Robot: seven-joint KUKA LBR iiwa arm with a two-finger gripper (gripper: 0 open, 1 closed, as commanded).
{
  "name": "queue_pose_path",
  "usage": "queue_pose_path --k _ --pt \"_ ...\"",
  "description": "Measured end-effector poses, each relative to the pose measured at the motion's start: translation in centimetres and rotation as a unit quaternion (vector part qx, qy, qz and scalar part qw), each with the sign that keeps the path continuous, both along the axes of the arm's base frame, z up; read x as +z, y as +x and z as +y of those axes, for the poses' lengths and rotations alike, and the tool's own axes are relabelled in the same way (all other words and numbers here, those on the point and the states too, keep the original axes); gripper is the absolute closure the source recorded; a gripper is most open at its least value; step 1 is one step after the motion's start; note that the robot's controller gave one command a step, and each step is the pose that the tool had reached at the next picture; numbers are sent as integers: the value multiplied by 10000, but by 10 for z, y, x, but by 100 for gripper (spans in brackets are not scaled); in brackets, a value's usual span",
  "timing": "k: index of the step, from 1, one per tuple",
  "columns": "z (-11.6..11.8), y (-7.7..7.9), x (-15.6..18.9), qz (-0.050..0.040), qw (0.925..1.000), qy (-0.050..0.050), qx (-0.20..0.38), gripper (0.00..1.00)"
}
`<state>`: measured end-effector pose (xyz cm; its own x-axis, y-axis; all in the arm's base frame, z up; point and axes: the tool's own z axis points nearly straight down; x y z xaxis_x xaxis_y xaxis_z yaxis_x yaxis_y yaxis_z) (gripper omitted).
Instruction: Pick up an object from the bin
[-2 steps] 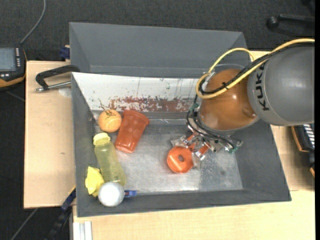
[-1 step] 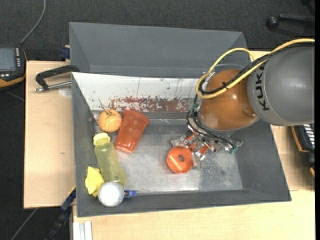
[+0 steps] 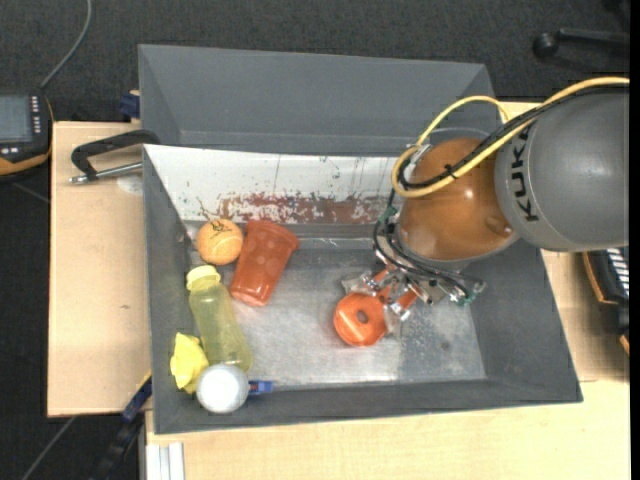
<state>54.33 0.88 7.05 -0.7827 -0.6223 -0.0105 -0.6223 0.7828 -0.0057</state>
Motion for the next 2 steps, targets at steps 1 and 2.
queue_pose_path --k 1,2 --pt "0 0 0 0 10000 0 0 100" --pt "0 0 0 0 10000 0 0 100"
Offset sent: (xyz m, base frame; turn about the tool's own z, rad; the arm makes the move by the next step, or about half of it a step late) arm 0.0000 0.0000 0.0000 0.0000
